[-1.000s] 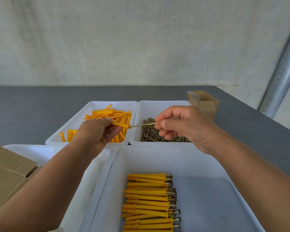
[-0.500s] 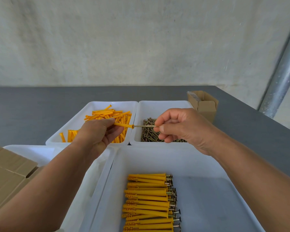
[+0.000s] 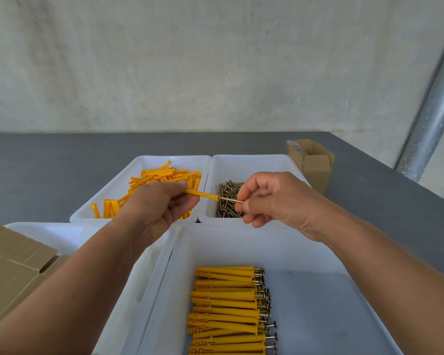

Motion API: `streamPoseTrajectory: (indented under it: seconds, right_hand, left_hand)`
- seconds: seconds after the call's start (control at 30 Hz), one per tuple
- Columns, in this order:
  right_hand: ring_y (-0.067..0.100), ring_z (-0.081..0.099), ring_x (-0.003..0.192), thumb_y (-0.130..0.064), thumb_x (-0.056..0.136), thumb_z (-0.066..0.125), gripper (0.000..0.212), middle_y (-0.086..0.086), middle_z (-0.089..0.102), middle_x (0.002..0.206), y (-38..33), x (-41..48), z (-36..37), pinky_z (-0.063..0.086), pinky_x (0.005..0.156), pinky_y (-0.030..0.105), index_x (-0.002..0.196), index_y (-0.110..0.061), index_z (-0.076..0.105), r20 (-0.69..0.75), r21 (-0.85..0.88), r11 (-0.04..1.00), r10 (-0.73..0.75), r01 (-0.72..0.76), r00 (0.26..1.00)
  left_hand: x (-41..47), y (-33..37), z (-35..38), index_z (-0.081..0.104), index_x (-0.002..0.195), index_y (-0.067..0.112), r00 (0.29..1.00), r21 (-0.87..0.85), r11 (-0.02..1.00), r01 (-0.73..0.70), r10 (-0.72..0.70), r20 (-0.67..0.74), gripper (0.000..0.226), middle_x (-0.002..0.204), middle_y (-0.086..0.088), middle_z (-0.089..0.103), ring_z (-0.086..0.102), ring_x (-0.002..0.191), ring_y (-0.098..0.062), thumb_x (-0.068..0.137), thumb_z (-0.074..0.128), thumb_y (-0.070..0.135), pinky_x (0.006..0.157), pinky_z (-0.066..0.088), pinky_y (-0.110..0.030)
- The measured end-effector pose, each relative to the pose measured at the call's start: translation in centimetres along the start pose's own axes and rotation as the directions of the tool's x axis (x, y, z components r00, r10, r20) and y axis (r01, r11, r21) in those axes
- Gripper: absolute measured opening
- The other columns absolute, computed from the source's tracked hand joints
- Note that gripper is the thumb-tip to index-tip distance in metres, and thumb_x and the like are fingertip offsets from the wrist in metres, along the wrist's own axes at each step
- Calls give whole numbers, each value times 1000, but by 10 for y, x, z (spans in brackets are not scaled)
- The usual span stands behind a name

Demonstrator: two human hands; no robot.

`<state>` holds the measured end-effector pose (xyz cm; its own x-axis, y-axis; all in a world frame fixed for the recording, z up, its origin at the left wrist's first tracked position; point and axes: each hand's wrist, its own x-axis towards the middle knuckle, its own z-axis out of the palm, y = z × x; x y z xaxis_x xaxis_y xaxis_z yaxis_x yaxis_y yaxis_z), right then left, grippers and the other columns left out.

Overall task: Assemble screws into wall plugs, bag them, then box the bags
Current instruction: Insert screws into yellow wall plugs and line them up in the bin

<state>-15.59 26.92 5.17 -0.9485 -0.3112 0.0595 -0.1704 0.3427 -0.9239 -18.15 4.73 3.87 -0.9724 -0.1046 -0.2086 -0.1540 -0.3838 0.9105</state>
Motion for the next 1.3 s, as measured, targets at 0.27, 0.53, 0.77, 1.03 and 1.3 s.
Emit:
streamPoseTrajectory:
  seconds: [0.27,0.53,0.77,1.03,1.3]
  right_hand:
    - [13,72,70,-2,88,68,15,3,76,85,1,0,2,56,60,22,95,-15,67,23,-12,1000,14,-14,1000]
    - [16,73,71,-2,88,69,19,7,75,86,3,1,4,56,60,22,100,-17,67,52,-13,999,41,-41,998]
    - [19,74,75,-2,87,68,20,7,75,87,6,2,5,58,64,25,102,-16,68,112,-22,997,75,-73,991]
    - [19,74,72,-15,89,70,6,0,73,77,8,1,6,60,64,27,95,-17,73,104,-105,991,93,-82,990]
    - [22,74,73,-16,90,69,6,8,74,84,2,-7,8,59,64,26,96,-15,69,297,-325,935,240,-138,924]
  left_hand:
    - [-4,-2,3,62,93,-6,998,22,1000,-14,12,63,8,86,-17,68,70,68,-19,93,56,-2,54,57,-26]
    - [-8,-5,4,62,83,-3,988,73,997,-24,13,151,12,76,-17,70,72,69,-20,93,56,-1,60,59,-28]
    - [-13,-8,8,58,90,-4,978,143,988,-49,18,208,3,79,-20,71,73,73,-24,91,58,-1,58,58,-27]
    - [-17,-7,8,57,84,2,953,186,979,-84,24,303,7,87,-19,72,73,78,-26,84,64,3,63,59,-28]
    - [-7,0,1,64,83,8,981,200,964,-173,150,126,10,77,-8,71,71,74,-21,83,70,15,63,59,-30]
